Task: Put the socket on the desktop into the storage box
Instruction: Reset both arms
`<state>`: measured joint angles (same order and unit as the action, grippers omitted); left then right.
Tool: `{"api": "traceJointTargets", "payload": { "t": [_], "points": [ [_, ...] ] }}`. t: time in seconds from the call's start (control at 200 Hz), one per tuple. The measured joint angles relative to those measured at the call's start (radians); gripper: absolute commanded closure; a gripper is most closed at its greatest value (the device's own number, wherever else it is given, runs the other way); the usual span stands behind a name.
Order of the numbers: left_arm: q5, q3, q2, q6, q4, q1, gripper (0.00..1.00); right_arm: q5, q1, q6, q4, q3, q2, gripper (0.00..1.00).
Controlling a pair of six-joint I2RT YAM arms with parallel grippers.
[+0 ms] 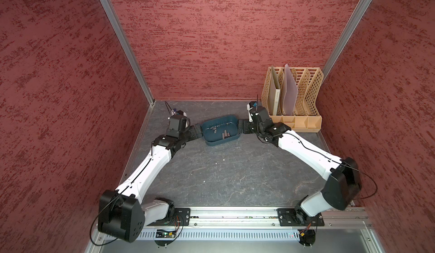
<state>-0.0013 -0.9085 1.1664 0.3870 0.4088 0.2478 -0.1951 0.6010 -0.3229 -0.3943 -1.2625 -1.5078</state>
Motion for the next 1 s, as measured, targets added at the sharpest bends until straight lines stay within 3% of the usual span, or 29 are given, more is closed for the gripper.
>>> {"api": "traceJointTargets", "payload": {
  "t": [0.13, 0.331, 0.486, 0.646, 0.872, 1.002],
  "points": [
    [-0.062, 0.13, -0.103, -0.089, -0.13, -0.021, 0.0, -0.121, -0.002, 0.093, 0.223, 0.216, 0.153, 0.02],
    [-0.132, 0.348, -0.195, -0.209, -0.346, -0.077, 0.0, -0.299, -0.011, 0.287, 0.768, 0.661, 0.351, 0.02],
    [-0.142, 0.437, -0.18, -0.249, -0.473, -0.171, 0.0, -0.404, -0.06, 0.388, 0.946, 0.792, 0.386, 0.02],
    [-0.166, 0.502, -0.052, -0.267, -0.668, -0.234, 0.0, -0.473, -0.145, 0.424, 1.107, 0.881, 0.348, 0.02],
    [-0.185, 0.583, 0.126, -0.32, -0.961, -0.227, 0.0, -0.509, -0.225, 0.455, 1.3, 0.977, 0.117, 0.02],
    [-0.184, 0.588, 0.183, -0.356, -1.132, -0.22, 0.0, -0.469, -0.303, 0.462, 1.384, 0.991, 0.066, 0.02]
  ]
}}
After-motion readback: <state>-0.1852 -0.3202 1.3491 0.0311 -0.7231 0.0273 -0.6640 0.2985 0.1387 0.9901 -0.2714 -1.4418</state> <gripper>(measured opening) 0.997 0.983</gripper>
